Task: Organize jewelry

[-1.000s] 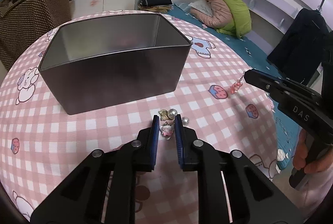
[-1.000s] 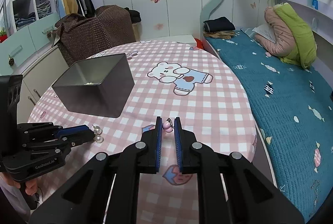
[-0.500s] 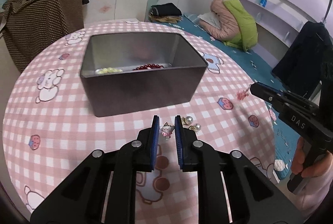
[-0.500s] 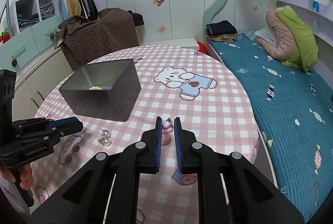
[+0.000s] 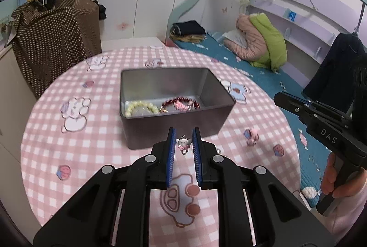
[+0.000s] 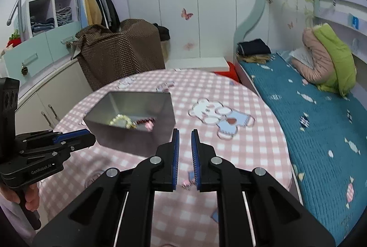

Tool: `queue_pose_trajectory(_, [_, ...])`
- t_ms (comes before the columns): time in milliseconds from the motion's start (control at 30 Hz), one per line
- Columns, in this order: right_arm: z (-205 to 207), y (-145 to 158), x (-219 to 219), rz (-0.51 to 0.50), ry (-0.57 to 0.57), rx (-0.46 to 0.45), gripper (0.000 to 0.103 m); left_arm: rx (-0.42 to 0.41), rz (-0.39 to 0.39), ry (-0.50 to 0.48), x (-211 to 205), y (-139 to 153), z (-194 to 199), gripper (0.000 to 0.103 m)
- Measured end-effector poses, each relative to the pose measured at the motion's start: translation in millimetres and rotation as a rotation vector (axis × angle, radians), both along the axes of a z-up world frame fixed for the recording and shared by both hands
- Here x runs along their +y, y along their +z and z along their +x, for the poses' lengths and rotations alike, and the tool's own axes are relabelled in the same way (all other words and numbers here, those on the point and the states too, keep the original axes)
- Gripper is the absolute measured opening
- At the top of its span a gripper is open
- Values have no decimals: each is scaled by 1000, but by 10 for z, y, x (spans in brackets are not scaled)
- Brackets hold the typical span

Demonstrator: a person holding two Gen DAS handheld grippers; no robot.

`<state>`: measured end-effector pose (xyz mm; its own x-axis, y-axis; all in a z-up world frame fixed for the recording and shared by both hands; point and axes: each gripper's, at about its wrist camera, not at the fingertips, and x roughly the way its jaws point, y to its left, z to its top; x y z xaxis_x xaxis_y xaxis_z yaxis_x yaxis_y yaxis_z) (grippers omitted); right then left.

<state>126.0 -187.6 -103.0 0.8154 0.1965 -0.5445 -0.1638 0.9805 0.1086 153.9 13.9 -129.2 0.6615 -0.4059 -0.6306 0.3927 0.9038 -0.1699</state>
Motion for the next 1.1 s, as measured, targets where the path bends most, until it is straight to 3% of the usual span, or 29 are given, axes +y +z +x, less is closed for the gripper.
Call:
queue_pose_trajectory(100, [43,37,26,-18,4,-3,12,-15,-7,0,44,58,14,15])
queue_pose_trajectory(167, [62,-32,-15,-2,-2,22,34,-10,-14,-4,75,40,-1,15])
queue_pose_trajectory(233, [80,-173,-61,-5,-19,66,41,6,-18,3,101,-12,-18,15])
queue_pose_trajectory(533, [162,-698,-32,-15,-9,227,41,58,-34,33,234,-195,-63,15])
queue_pose_trajectory(600, [150,-716,1,-42,-6,212,40,63,-32,36,245,-219,-69,15])
queue_pose_trajectory(667, [146,-722,17,-62,-18,204,26,71,-27,41,255,-252,-68,15])
queue_pose_trajectory(867, [131,-688,-24,-47,-20,190,19,75,-25,40,250,-275,-64,15])
queue_pose_trajectory(1100, [121,-627,-67,-41,-34,181,19,55,-26,34,227,-207,-38,15])
